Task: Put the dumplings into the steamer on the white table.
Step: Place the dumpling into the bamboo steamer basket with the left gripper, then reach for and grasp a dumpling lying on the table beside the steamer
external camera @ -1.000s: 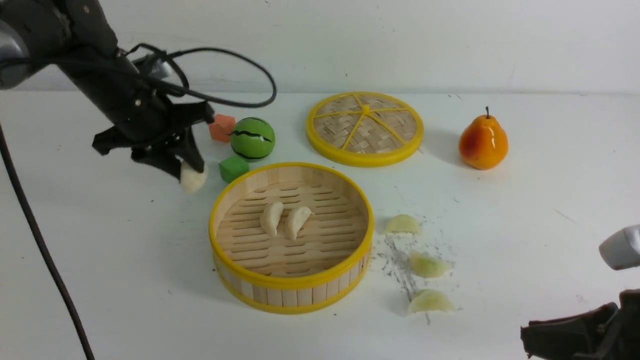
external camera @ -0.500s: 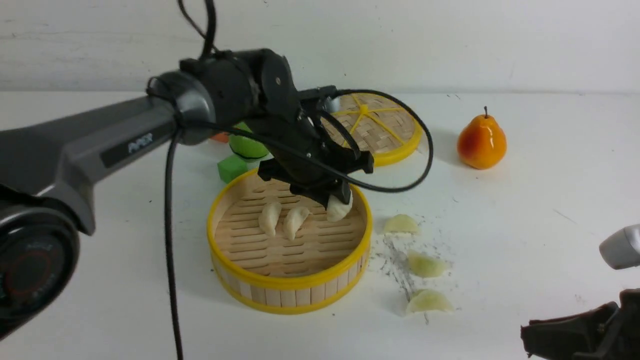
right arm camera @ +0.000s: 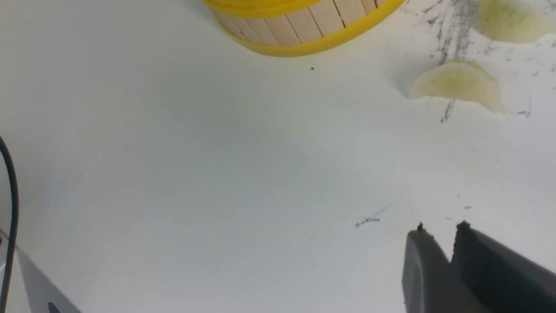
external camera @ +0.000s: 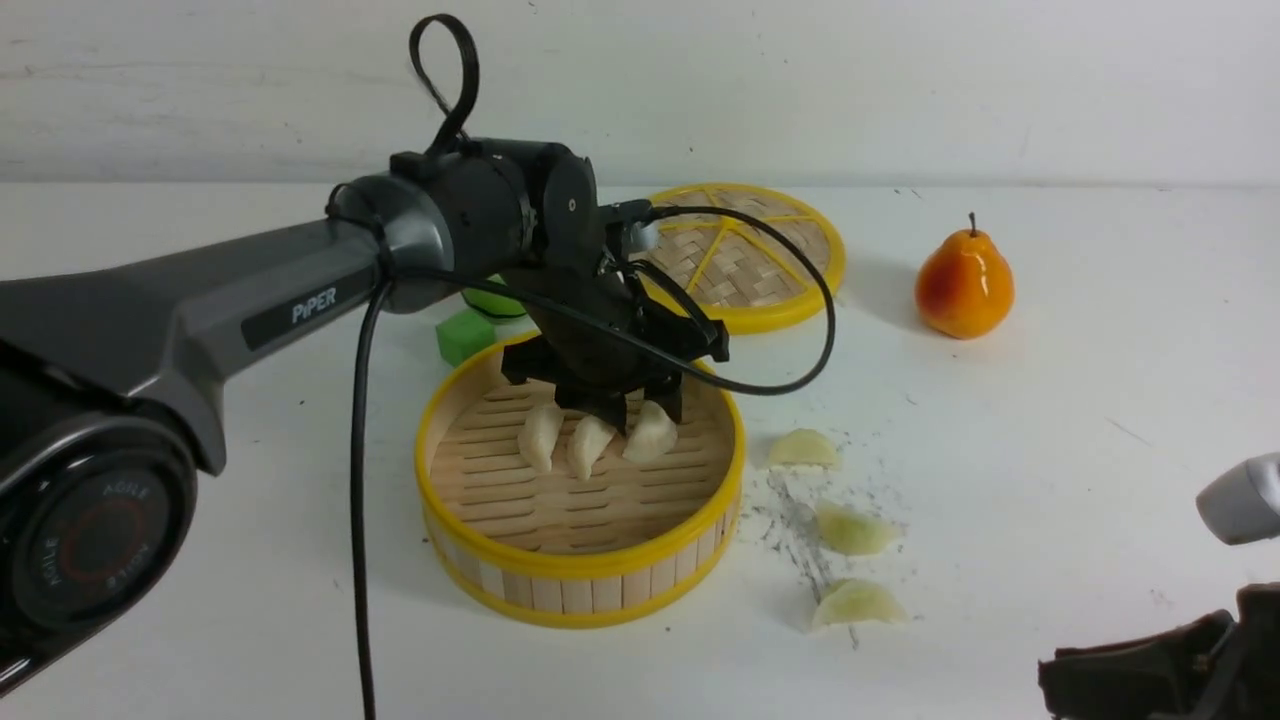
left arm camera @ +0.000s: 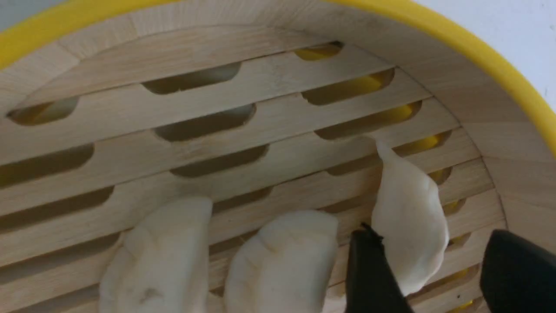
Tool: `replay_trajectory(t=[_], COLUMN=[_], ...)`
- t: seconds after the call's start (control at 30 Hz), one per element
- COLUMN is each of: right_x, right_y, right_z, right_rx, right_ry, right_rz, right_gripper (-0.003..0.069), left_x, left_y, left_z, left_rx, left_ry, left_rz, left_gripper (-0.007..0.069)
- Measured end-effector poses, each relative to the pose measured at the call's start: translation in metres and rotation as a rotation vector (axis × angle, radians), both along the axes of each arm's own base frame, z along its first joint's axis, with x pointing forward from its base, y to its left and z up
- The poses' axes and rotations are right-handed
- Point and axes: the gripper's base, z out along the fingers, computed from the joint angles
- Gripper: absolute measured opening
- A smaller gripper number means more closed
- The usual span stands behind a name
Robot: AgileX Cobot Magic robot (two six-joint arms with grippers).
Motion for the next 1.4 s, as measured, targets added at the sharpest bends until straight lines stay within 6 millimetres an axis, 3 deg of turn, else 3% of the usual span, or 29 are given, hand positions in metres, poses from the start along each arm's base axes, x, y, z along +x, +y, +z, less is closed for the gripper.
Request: replay_trajectory(t=[0.17,0.27,0.43,0.57,0.7,0.8,0.9,0.93,1.0,1.03,1.1,1.23,1.4], right_x=[0.0,-0.003,-0.008,-0.005,0.014,0.032,0.051,0.059,0.066,0.076,0.087,0.117,0.151], right_y=[0.0,0.002,0.005,0.005,0.008,0.015,0.027,0.036,0.045,0.058,0.074,0.1,0.116], right_z=[0.0,0.0,-0.001,0.0,0.007,0.012,0.011,0.011,0.01,0.006,0.0,-0.013,-0.026], right_rx=[0.002,0.001,0.0,0.006,-0.018,-0.08,-0.197,-0.248,-0.317,-0.408,-0.508,-0.658,-0.741], right_ry=[0.003,0.006,0.013,0.031,0.071,0.117,0.155,0.159,0.145,0.132,0.117,0.098,0.094], right_rz=[0.005,0.04,0.122,0.116,0.118,0.154,0.212,0.249,0.299,0.373,0.452,0.52,0.519], right_gripper=[0.0104,0.0104,0.0106,0.015,0.0257,0.0323,0.0348,0.0353,0.0355,0.0356,0.0356,0.0358,0.0358], left_x=[-0.003,-0.013,-0.058,-0.123,-0.188,-0.227,-0.256,-0.272,-0.281,-0.299,-0.321,-0.35,-0.361], left_y=[0.0,0.008,0.04,0.079,0.113,0.135,0.151,0.159,0.164,0.175,0.187,0.207,0.225], left_z=[0.002,0.033,0.145,0.231,0.267,0.259,0.238,0.227,0.211,0.19,0.172,0.131,0.105], left_rx=[-0.004,0.016,0.071,0.076,0.046,0.04,0.023,0.011,0.008,0.0,-0.037,-0.039,0.126], left_ry=[0.021,-0.016,-0.238,-0.409,-0.521,-0.561,-0.616,-0.661,-0.691,-0.744,-0.795,-0.744,-0.688], left_rz=[-0.001,-0.02,-0.086,-0.109,-0.107,-0.1,-0.093,-0.087,-0.085,-0.079,-0.051,0.029,0.055], left_gripper=[0.0386,0.0328,0.0143,-0.0011,-0.0014,-0.0014,-0.0014,-0.0014,-0.0014,-0.0014,-0.0014,-0.0014,-0.0014])
